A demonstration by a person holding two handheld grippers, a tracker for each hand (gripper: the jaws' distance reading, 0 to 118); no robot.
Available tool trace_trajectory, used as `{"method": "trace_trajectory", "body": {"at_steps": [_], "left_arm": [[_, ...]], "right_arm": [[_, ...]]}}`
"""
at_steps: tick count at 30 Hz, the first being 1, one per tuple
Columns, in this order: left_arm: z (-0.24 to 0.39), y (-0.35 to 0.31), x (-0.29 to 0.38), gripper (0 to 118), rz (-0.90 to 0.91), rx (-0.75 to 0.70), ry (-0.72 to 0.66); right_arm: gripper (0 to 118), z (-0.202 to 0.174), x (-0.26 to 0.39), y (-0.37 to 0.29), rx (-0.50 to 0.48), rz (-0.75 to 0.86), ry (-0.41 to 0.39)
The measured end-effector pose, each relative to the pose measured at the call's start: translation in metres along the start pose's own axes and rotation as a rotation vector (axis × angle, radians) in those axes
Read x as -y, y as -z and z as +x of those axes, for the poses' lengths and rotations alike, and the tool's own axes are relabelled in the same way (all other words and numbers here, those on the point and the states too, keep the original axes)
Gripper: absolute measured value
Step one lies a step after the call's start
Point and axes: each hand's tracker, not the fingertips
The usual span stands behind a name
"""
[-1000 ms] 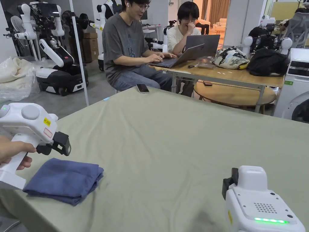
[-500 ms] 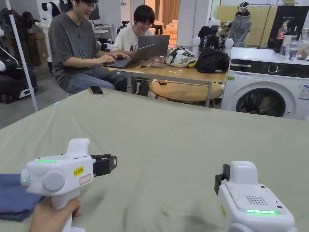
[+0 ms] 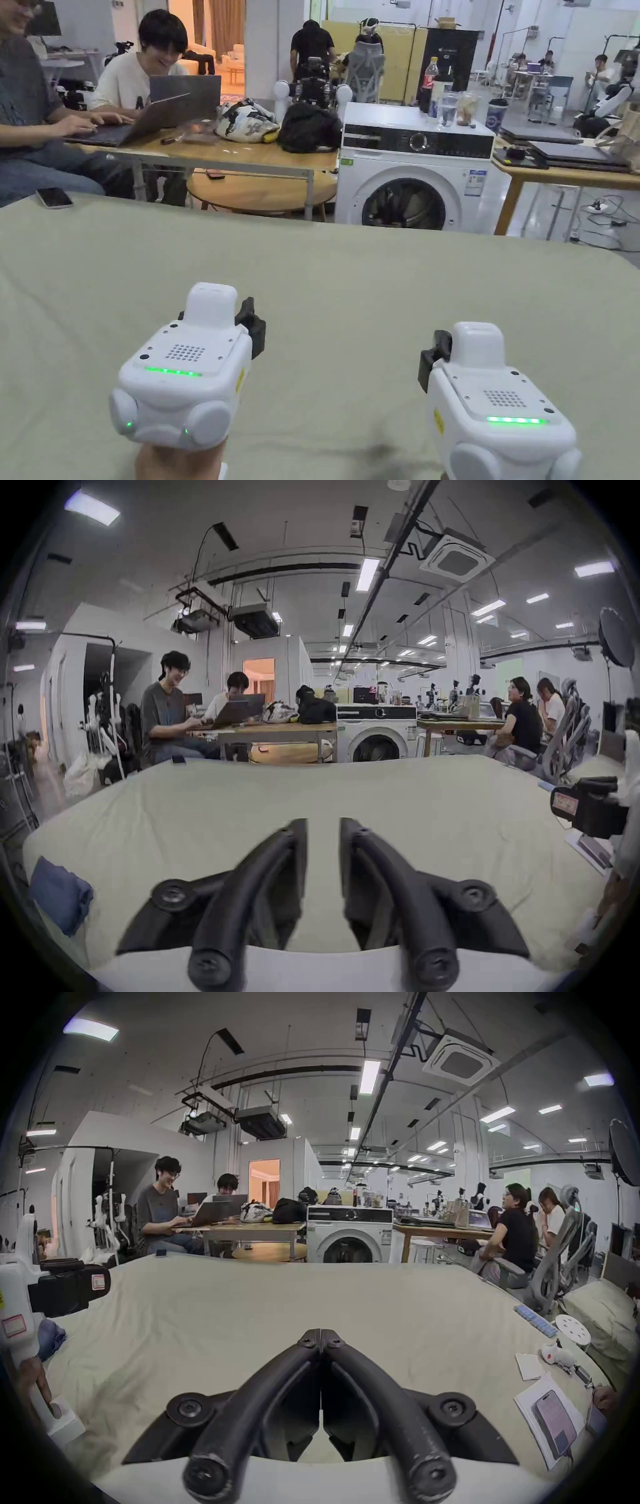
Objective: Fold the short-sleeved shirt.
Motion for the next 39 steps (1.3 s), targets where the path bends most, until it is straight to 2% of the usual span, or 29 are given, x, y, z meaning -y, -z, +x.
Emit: {"method": "trace_trajectory", "body": {"at_steps": [2, 10, 14, 27, 39], "left_arm": [[0.004, -0.001, 0.0, 0, 0.001, -0.033, 0.007], [0.0, -0.008, 0.003, 0, -0.007, -0.013, -0.04], [0.001, -0.017, 0.004, 0, 0.001, -0.012, 0.001], [-0.005, -0.019, 0.008, 0, 0.007, 0.016, -0.008], [-0.006, -0.014, 0.005, 0, -0.002, 0.018, -0.023]], "right_arm": [[0, 0.004, 0.001, 0.0, 0.009, 0.011, 0.003], [0, 0.004, 0.002, 0.001, 0.021, 0.042, 0.051], [0, 0.004, 0.003, -0.002, 0.02, 0.043, 0.072], [0, 0.008, 0.008, -0.005, 0.018, 0.046, 0.077], [0, 0.006, 0.003, 0.005, 0.019, 0.046, 0.052]]}}
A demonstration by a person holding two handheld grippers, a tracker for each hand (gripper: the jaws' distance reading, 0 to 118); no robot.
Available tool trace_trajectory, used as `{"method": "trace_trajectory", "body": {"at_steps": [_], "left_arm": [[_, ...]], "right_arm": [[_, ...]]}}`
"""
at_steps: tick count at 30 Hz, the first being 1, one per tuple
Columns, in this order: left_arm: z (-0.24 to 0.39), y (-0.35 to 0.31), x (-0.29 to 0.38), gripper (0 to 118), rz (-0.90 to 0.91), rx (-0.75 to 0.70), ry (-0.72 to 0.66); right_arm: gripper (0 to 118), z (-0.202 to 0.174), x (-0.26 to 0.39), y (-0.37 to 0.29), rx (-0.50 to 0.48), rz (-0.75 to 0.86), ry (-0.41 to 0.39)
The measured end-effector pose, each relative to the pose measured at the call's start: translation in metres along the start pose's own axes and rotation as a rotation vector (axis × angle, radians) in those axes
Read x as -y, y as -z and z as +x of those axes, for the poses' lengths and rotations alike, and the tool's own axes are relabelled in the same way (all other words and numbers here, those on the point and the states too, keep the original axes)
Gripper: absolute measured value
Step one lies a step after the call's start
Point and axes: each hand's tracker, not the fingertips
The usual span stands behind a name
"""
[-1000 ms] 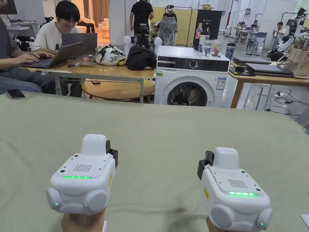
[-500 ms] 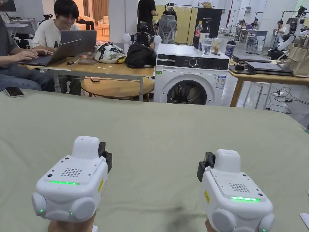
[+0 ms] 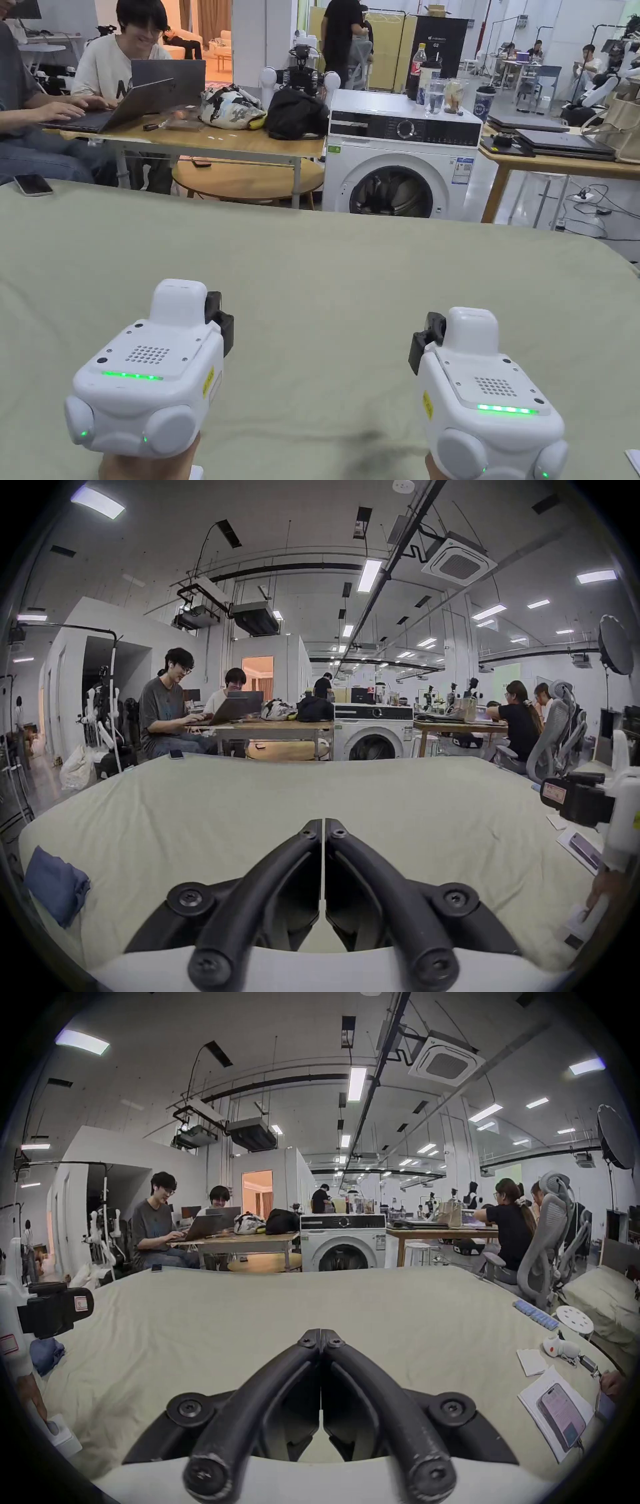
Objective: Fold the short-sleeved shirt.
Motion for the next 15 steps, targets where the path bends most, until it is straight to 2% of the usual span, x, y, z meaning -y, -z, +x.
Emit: {"method": "trace_trajectory", "body": {"at_steps": [4, 5, 6, 7, 9, 10, 11, 13, 15], "left_arm": [[-0.003, -0.001, 0.004, 0, -0.006, -0.035, 0.029], [-0.004, -0.001, 0.005, 3, -0.002, -0.038, 0.025], [-0.006, 0.0, 0.005, 10, -0.006, -0.05, 0.016], [-0.008, 0.0, 0.005, 21, -0.007, -0.055, 0.004], [-0.012, 0.001, 0.002, 49, -0.011, -0.053, -0.023], [-0.013, 0.002, 0.002, 62, -0.014, -0.054, -0.036], [-0.015, 0.003, 0.001, 73, -0.02, -0.054, -0.043], [-0.017, 0.003, 0.0, 76, -0.014, -0.056, -0.052], [-0.017, 0.002, -0.001, 78, 0.003, -0.051, -0.051]], "right_arm": [[0, 0.0, 0.0, 0.001, 0.006, 0.009, -0.008], [0, 0.0, 0.0, 0.001, 0.008, 0.013, -0.007], [2, -0.001, -0.001, 0.001, 0.014, 0.013, -0.005], [9, -0.001, 0.0, 0.001, 0.017, 0.012, -0.004], [47, 0.0, 0.0, 0.002, 0.004, 0.012, 0.001], [58, 0.0, 0.0, 0.003, -0.002, 0.012, -0.001], [63, 0.0, -0.001, 0.004, -0.009, 0.011, -0.004], [65, 0.0, -0.002, 0.004, 0.001, 0.021, -0.023], [79, -0.001, -0.003, 0.005, 0.016, 0.036, -0.029]]}}
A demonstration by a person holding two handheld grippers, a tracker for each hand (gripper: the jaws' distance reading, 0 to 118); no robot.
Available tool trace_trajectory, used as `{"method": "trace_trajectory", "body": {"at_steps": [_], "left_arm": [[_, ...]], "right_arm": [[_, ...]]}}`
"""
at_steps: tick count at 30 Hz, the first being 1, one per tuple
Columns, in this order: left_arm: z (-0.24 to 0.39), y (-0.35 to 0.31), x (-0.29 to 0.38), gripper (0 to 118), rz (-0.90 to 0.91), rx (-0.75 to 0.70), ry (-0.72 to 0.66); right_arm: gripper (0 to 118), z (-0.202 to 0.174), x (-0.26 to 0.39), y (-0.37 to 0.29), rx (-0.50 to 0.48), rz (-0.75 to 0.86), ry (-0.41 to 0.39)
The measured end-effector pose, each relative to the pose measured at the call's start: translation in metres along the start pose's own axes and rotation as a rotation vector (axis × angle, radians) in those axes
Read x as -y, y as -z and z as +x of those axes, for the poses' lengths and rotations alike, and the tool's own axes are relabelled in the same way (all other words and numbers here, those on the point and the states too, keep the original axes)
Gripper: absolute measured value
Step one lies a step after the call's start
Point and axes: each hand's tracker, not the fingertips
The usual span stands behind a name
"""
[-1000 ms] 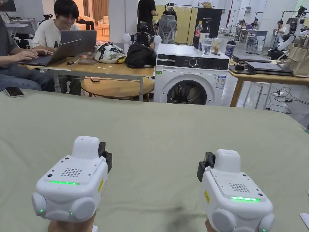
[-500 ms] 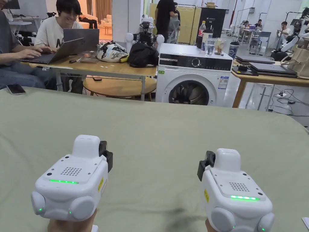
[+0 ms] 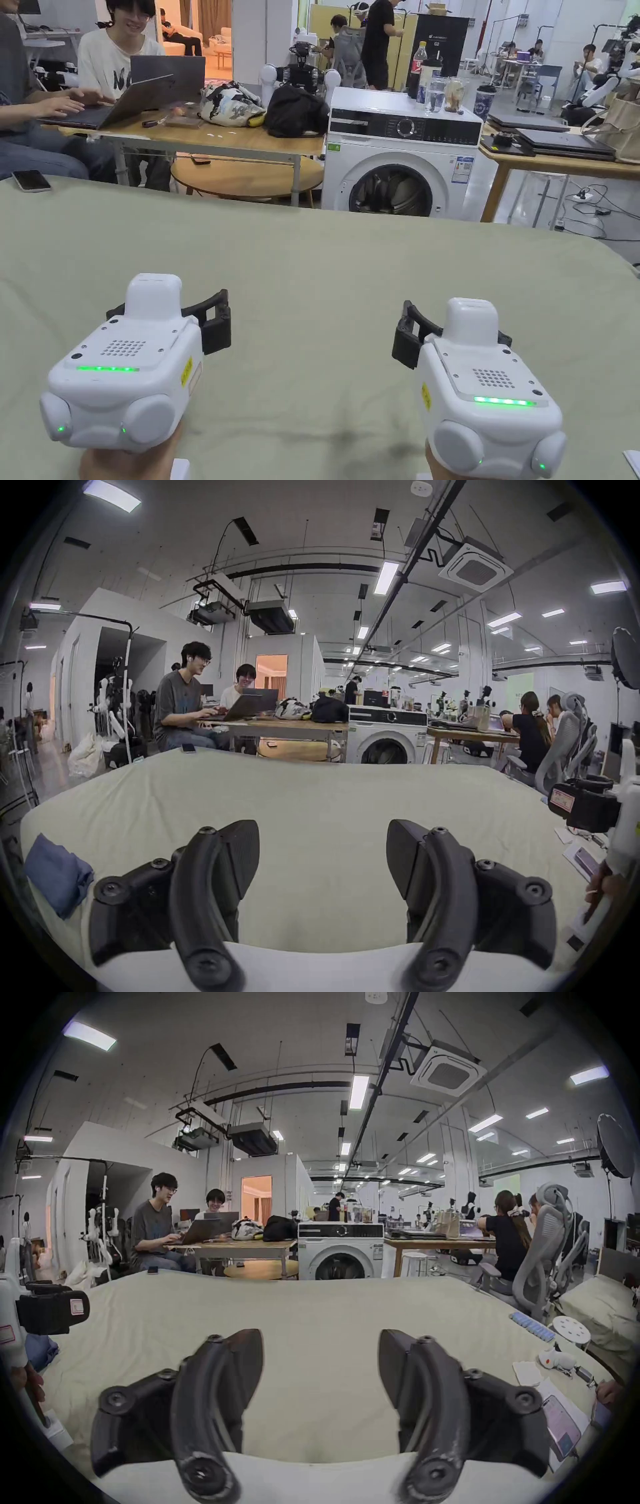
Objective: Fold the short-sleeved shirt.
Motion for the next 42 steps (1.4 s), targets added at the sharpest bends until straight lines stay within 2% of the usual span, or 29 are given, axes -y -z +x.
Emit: {"method": "trace_trajectory", "body": {"at_steps": [2, 7, 10, 16, 22, 24, 27, 31, 34, 37, 42], "left_arm": [[0.0, 0.0, -0.002, 80, 0.013, 0.008, 0.006], [0.001, -0.001, -0.004, 80, 0.054, 0.044, 0.001], [0.002, 0.005, -0.007, 80, 0.043, 0.04, 0.002], [0.0, 0.007, -0.006, 80, 0.08, 0.078, -0.002], [0.003, 0.009, -0.006, 80, 0.092, 0.031, 0.067], [0.002, 0.008, -0.005, 80, 0.104, 0.037, 0.074], [0.001, 0.007, -0.006, 80, 0.103, 0.035, 0.077], [-0.001, 0.009, -0.006, 80, 0.073, 0.043, 0.066], [-0.002, 0.008, 0.0, 80, 0.054, 0.077, 0.089], [0.003, 0.004, 0.006, 80, 0.068, 0.037, 0.143], [-0.001, 0.002, 0.005, 80, 0.084, 0.024, 0.094]], "right_arm": [[91, 0.001, -0.001, 0.001, 0.017, 0.005, 0.02], [91, 0.005, -0.005, 0.004, 0.033, 0.005, 0.064], [91, 0.011, -0.005, 0.008, -0.023, 0.001, 0.102], [91, 0.004, -0.003, 0.003, -0.033, 0.06, 0.035], [91, -0.008, -0.009, 0.004, 0.046, 0.061, -0.011], [91, -0.008, -0.011, 0.001, 0.036, 0.072, 0.012], [91, -0.005, -0.016, 0.001, 0.0, 0.047, 0.089], [91, -0.003, -0.022, 0.005, 0.011, -0.016, 0.17], [91, -0.001, -0.026, 0.007, 0.02, -0.047, 0.201], [91, 0.0, -0.028, 0.008, 0.064, -0.081, 0.221], [91, 0.003, -0.024, 0.011, 0.05, -0.096, 0.215]]}}
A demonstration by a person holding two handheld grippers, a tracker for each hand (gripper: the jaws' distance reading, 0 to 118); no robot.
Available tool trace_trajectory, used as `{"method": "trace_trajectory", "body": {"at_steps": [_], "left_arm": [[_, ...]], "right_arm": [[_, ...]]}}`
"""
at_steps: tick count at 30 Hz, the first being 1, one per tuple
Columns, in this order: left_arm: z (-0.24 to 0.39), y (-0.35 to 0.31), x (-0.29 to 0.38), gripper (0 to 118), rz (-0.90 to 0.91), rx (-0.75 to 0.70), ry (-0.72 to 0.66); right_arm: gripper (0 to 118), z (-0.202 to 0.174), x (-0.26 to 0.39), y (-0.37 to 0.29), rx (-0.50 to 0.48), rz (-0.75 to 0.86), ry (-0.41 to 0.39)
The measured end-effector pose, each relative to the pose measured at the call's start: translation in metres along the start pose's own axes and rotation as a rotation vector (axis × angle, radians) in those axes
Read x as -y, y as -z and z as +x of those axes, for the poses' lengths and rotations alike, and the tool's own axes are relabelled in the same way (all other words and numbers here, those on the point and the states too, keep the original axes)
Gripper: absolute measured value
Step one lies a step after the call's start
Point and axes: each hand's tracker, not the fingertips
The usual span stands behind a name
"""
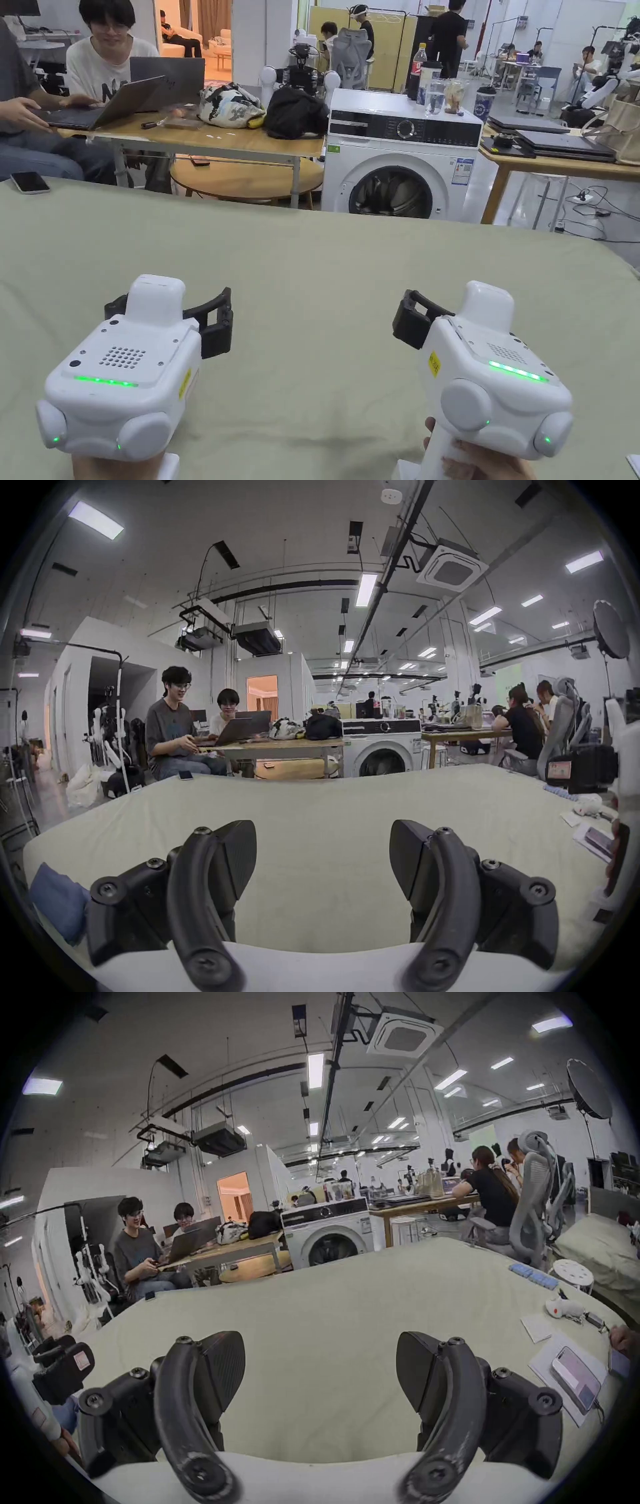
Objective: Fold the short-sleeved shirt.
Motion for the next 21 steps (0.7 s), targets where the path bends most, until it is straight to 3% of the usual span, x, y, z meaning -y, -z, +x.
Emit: {"method": "trace_trajectory", "body": {"at_steps": [13, 21], "left_arm": [[-0.0047, -0.0035, -0.0077, 80, 0.023, -0.026, -0.034], [-0.0008, -0.0032, -0.006, 80, 0.031, -0.04, 0.024]], "right_arm": [[91, -0.0049, 0.0042, -0.0005, 0.019, 0.011, -0.022], [91, -0.0028, 0.0031, -0.0001, 0.052, 0.027, -0.029]]}}
